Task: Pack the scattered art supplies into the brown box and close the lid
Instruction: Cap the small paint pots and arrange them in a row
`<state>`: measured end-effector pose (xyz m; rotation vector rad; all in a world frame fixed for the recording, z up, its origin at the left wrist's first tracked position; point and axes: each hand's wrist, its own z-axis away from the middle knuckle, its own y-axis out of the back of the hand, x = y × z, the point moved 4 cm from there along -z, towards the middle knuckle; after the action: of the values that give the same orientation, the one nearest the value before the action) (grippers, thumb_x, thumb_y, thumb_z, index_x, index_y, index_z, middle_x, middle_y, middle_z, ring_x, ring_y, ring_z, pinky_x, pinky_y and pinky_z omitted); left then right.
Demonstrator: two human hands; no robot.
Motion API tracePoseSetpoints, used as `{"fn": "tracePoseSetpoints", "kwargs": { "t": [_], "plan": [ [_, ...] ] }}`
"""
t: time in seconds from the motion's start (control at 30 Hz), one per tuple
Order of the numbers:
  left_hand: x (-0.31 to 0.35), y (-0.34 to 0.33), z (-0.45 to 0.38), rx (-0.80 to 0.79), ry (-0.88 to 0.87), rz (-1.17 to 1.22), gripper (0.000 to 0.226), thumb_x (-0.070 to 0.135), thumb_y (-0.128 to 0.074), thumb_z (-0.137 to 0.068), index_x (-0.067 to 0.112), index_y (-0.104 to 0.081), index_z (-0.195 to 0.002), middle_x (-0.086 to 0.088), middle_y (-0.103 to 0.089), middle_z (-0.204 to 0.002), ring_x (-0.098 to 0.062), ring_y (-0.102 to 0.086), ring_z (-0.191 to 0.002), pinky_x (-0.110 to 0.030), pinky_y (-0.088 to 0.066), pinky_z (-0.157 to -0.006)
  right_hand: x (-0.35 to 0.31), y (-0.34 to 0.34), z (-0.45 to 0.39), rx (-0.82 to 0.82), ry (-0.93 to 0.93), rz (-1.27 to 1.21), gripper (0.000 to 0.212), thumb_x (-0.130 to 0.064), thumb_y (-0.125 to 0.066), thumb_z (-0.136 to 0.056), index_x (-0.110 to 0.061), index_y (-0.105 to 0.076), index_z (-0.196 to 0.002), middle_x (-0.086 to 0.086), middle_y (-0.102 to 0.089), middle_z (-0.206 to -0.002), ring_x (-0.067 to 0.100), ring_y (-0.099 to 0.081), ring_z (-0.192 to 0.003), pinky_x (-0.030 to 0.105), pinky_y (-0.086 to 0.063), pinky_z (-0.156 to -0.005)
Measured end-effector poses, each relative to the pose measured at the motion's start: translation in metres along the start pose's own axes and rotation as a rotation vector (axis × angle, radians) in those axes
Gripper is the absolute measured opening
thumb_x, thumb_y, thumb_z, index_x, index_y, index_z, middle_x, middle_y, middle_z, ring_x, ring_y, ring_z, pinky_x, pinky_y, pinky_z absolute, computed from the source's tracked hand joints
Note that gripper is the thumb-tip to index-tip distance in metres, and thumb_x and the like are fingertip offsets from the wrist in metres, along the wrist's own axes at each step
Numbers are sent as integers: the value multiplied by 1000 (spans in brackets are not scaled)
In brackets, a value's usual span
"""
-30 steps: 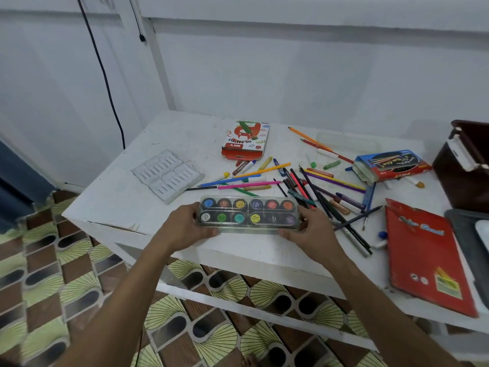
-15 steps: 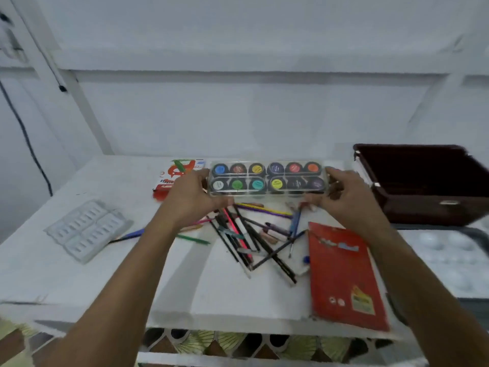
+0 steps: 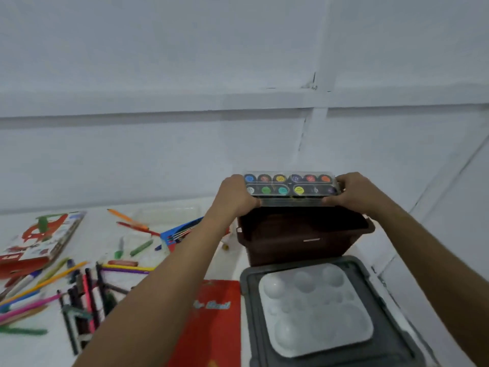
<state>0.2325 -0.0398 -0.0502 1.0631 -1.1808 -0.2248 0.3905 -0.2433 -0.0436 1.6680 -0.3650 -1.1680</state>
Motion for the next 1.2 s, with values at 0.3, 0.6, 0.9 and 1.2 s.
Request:
{"fn": "tracePoseSetpoints", "kwargs": {
  "t": [0.3,0.6,0.9,1.2],
  "plan": [
    [0,-55,-32,-90,121,-207,47,24,-78,-76,7,-58,-115,-9,-65,-112,-24,-62,-98,-29,-50,-80,32,-25,-27,-4,108,100,42,-17,-72,-77,-7,-62,-115,12,-64,-106,21,-58,-84,21,-42,-70],
    [-2,-80,-46,-209,210,-456,46,18,-73,-81,2,-54,-120,-12,-62,-117,-27,-60,-107,-29,-49,-83,45,-69,-39,-264,86,67,60,-16,-77,-74,-9,-53,-128,9,-61,-122,23,-59,-109,26,-44,-91],
    [-13,-97,-62,-272,213,-556,41,15,-69,-83,3,-57,-120,-12,-62,-115,-27,-62,-102,-33,-51,-83,50,-79,-49,-390,67,-62,65,-12,-78,-74,-12,-48,-132,8,-55,-128,20,-53,-111,30,-41,-98],
    [-20,-115,-63,-386,270,-614,49,18,-70,-84,5,-53,-128,-13,-60,-120,-29,-59,-107,-37,-50,-87,50,-86,-48,-471,23,-100,79,-10,-74,-77,-17,-31,-144,9,-48,-134,24,-49,-119,32,-38,-102]
  ]
}}
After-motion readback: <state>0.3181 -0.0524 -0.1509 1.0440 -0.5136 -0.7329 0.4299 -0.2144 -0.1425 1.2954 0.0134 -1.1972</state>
